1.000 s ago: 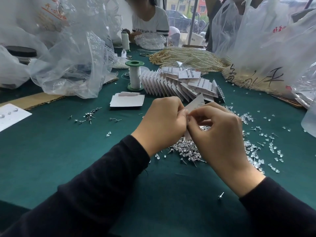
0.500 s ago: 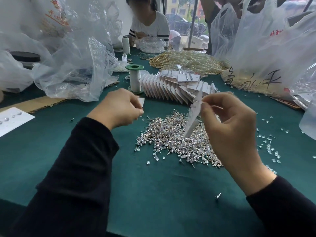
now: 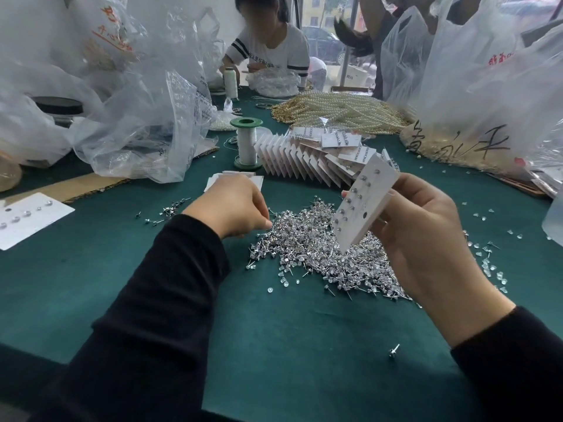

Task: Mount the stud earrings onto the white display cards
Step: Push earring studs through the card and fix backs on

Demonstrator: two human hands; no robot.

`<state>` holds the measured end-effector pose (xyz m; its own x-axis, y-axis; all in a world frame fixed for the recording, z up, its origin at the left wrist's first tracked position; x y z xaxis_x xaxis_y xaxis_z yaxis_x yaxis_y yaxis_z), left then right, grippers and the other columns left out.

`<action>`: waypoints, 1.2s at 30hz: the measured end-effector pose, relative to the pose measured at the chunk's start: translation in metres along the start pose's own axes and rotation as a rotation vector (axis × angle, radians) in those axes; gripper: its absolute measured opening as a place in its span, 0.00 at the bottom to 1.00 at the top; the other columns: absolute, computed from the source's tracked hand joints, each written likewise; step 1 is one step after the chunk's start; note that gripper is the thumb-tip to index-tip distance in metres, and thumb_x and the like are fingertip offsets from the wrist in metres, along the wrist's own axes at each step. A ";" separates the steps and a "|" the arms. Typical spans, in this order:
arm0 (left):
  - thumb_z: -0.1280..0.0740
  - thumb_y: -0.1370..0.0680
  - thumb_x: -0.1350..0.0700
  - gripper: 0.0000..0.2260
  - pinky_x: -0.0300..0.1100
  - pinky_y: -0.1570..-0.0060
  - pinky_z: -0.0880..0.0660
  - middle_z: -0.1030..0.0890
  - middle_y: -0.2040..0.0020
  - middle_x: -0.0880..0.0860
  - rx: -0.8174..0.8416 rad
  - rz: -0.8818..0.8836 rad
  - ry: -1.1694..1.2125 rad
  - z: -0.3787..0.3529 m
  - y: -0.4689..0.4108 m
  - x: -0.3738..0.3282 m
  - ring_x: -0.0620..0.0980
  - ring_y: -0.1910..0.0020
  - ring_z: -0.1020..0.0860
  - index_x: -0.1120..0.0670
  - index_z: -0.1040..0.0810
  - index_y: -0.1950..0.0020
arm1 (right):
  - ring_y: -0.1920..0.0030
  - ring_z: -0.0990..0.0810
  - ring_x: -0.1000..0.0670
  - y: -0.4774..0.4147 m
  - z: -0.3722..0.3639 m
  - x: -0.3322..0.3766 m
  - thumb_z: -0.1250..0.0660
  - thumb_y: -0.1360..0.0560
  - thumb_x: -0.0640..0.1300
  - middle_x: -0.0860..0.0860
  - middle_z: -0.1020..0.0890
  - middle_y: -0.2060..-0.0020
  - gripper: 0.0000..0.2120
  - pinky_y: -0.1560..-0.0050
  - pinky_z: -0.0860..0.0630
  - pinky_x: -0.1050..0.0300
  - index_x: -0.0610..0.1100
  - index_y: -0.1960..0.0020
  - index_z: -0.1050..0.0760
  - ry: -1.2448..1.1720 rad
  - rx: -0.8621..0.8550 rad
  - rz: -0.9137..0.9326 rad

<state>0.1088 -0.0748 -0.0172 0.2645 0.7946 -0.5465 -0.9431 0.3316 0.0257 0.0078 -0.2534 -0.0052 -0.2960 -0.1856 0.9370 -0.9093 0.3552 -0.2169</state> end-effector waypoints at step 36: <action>0.28 0.37 0.60 0.08 0.33 0.72 0.26 0.17 0.69 0.52 0.166 -0.340 0.978 -0.008 0.019 -0.055 0.46 0.73 0.20 0.61 0.19 0.61 | 0.60 0.19 0.51 0.011 -0.029 -0.035 0.37 0.35 0.36 0.46 0.17 0.61 0.15 0.55 0.21 0.58 0.38 0.49 0.22 -0.242 0.383 -0.447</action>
<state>0.0749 -0.1160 0.0070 0.1619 -0.0864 -0.9830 -0.7905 0.5850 -0.1817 0.0165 -0.2162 -0.0326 0.1192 -0.4575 0.8812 -0.9873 -0.1486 0.0564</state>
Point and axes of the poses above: each hand's wrist, its own y-axis away from the middle knuckle, its own z-axis out of the back of the hand, x = y × z, the point moved 7 cm from there along -y, towards the middle knuckle
